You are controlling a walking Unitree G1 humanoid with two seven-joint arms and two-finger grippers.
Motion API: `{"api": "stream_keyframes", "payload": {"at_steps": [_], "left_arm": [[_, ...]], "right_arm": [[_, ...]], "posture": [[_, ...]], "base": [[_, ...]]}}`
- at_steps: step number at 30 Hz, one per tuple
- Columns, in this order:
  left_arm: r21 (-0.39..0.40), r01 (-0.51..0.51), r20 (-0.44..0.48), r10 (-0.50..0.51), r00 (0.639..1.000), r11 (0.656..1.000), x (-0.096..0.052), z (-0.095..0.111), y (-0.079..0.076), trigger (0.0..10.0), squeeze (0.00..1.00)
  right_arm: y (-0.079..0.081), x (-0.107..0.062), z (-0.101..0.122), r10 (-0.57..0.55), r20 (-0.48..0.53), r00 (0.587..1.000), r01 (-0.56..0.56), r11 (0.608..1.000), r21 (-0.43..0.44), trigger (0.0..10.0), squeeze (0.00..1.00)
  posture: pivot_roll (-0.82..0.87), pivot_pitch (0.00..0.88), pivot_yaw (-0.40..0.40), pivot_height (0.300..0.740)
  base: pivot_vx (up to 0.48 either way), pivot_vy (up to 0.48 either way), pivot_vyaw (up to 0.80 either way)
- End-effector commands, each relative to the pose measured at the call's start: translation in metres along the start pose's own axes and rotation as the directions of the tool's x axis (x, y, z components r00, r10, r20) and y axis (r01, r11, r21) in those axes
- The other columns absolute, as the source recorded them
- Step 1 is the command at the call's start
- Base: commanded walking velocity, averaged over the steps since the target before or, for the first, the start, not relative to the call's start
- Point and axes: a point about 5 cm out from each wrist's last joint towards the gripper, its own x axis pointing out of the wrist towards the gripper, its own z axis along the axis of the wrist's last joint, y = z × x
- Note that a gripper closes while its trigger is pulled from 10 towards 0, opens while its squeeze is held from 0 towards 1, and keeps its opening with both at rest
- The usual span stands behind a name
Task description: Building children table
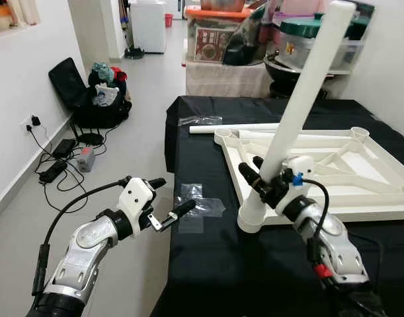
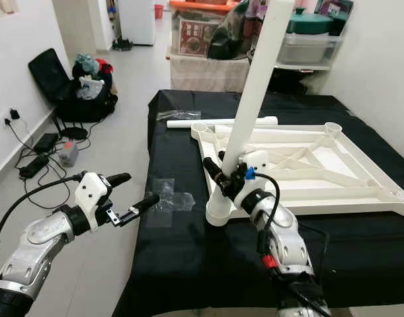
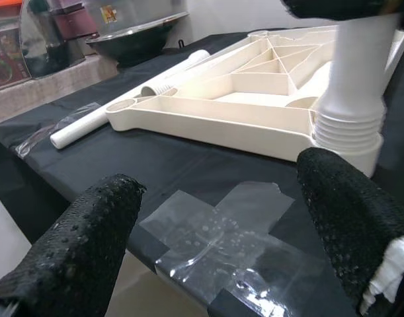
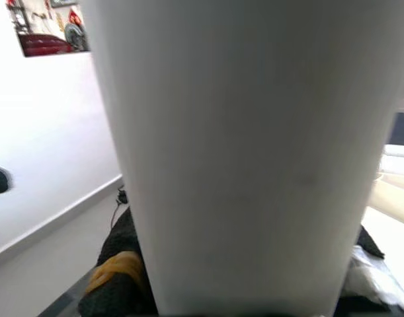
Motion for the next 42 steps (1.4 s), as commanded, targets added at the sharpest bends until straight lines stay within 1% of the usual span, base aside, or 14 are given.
{"api": "stream_keyframes", "payload": {"at_steps": [1, 2, 3, 4, 5, 6, 8, 11, 15, 21, 22, 28, 35, 42], "left_arm": [[-0.004, 0.000, -0.009, 0.000, 1.000, 1.000, 0.000, -0.002, 0.000, 10.0, 0.00], [-0.007, -0.004, -0.011, 0.004, 1.000, 1.000, -0.001, -0.003, 0.001, 10.0, 0.00], [-0.007, -0.004, -0.011, 0.004, 1.000, 1.000, -0.001, -0.003, 0.001, 10.0, 0.00], [-0.009, -0.007, -0.012, 0.007, 1.000, 1.000, -0.001, -0.003, 0.001, 10.0, 0.00], [-0.009, -0.007, -0.012, 0.007, 1.000, 1.000, -0.001, -0.003, 0.001, 10.0, 0.00], [-0.011, -0.008, -0.011, 0.008, 1.000, 1.000, -0.001, -0.003, 0.001, 10.0, 0.00], [-0.013, -0.007, -0.009, 0.007, 1.000, 1.000, 0.001, -0.003, 0.000, 10.0, 0.00], [-0.013, -0.006, -0.008, 0.006, 1.000, 1.000, 0.001, -0.003, 0.000, 10.0, 0.00], [-0.012, -0.006, -0.009, 0.006, 1.000, 1.000, 0.001, -0.004, 0.000, 10.0, 0.00], [-0.006, -0.013, -0.010, 0.013, 1.000, 1.000, 0.002, -0.004, 0.002, 10.0, 0.00], [-0.004, -0.015, -0.010, 0.015, 1.000, 1.000, 0.002, -0.004, 0.002, 10.0, 0.00], [-0.001, -0.023, -0.010, 0.023, 1.000, 1.000, 0.002, -0.005, 0.003, 10.0, 0.00], [-0.006, -0.030, -0.011, 0.030, 0.999, 1.000, 0.001, -0.006, 0.003, 10.0, 0.00], [-0.012, -0.030, -0.012, 0.030, 0.999, 0.999, 0.001, -0.007, 0.003, 10.0, 0.00]], "right_arm": [[0.025, 0.001, -0.019, 0.111, -0.052, 0.992, -0.106, 0.990, 0.098, 0.0, 0.00], [0.033, 0.000, -0.021, 0.147, -0.049, 0.988, -0.140, 0.983, 0.115, 0.0, 0.00], [0.033, 0.000, -0.021, 0.147, -0.049, 0.988, -0.140, 0.983, 0.115, 0.0, 0.00], [0.041, -0.001, -0.021, 0.185, -0.045, 0.982, -0.178, 0.976, 0.126, 0.0, 0.00], [0.041, -0.001, -0.021, 0.185, -0.045, 0.982, -0.178, 0.976, 0.126, 0.0, 0.00], [0.048, -0.003, -0.020, 0.225, -0.038, 0.974, -0.218, 0.967, 0.134, 0.0, 0.00], [0.056, -0.005, -0.017, 0.277, -0.027, 0.960, -0.271, 0.953, 0.138, 0.0, 0.00], [0.058, -0.005, -0.016, 0.287, -0.022, 0.958, -0.281, 0.950, 0.138, 0.0, 0.00], [0.058, -0.005, -0.015, 0.286, -0.022, 0.958, -0.281, 0.950, 0.135, 0.0, 0.00], [0.052, -0.005, -0.020, 0.271, -0.062, 0.961, -0.265, 0.960, 0.088, 0.0, 0.00], [0.047, -0.006, -0.020, 0.264, -0.070, 0.962, -0.259, 0.963, 0.071, 0.0, 0.00], [0.043, -0.006, -0.019, 0.260, -0.085, 0.962, -0.256, 0.965, 0.051, 0.0, 0.00], [0.048, -0.008, -0.024, 0.260, -0.115, 0.959, -0.255, 0.965, 0.058, 0.0, 0.00], [0.044, -0.008, -0.031, 0.204, -0.145, 0.968, -0.198, 0.979, 0.058, 0.0, 0.00]], "posture": [[0.06, 0.000, -0.066, 0.740], [0.06, 0.000, -0.065, 0.740], [0.06, 0.000, -0.065, 0.740], [0.06, 0.000, -0.065, 0.740], [0.06, 0.000, -0.065, 0.740], [0.06, 0.000, -0.065, 0.740], [0.05, 0.000, -0.063, 0.740], [0.05, 0.000, -0.063, 0.740], [0.05, 0.000, -0.064, 0.740], [0.06, 0.000, -0.065, 0.740], [0.06, 0.000, -0.067, 0.740], [0.06, 0.000, -0.072, 0.740], [0.06, 0.000, -0.075, 0.740], [0.05, 0.000, -0.073, 0.740]], "base": [[0.000, 0.000, 0.00], [0.000, 0.000, 0.00], [0.000, 0.000, 0.00], [0.000, 0.000, 0.00], [0.000, 0.000, 0.00], [0.000, 0.000, 0.00], [0.000, 0.000, 0.00], [0.000, 0.000, 0.00], [0.000, 0.000, 0.00], [0.000, 0.000, 0.00], [0.000, 0.000, 0.00], [0.000, 0.000, 0.00], [0.000, 0.000, 0.00], [0.000, 0.000, 0.00]]}}
